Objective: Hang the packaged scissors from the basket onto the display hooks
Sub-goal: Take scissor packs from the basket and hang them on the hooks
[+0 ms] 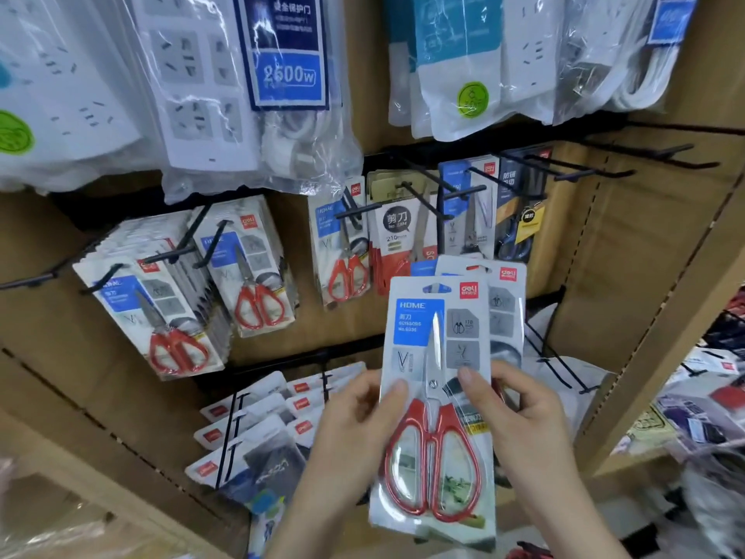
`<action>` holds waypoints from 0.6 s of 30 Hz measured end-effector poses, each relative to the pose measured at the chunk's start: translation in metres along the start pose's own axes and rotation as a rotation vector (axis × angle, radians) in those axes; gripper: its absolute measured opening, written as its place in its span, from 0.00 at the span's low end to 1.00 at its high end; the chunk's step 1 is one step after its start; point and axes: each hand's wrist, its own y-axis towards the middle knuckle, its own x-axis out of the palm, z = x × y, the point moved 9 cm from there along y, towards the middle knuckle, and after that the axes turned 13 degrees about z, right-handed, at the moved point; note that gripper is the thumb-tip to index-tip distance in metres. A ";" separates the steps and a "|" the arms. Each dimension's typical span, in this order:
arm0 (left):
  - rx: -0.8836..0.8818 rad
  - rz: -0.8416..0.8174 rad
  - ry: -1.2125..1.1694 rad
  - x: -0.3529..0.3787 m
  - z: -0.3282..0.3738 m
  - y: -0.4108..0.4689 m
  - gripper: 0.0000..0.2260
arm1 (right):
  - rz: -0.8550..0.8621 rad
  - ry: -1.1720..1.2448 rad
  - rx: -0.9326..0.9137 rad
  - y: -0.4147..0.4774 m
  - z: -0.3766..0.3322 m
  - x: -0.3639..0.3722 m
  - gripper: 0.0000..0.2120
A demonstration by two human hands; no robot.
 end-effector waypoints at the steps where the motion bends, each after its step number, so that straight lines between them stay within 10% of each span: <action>1: -0.013 0.006 -0.031 0.002 -0.003 -0.005 0.07 | -0.008 0.008 -0.010 -0.001 0.000 0.004 0.06; 9: -0.049 0.192 -0.090 -0.033 -0.015 0.001 0.07 | -0.012 -0.037 -0.010 -0.004 0.009 0.010 0.08; 18: 0.242 0.397 -0.107 -0.077 0.020 0.014 0.08 | 0.020 -0.028 -0.084 0.009 -0.005 -0.020 0.31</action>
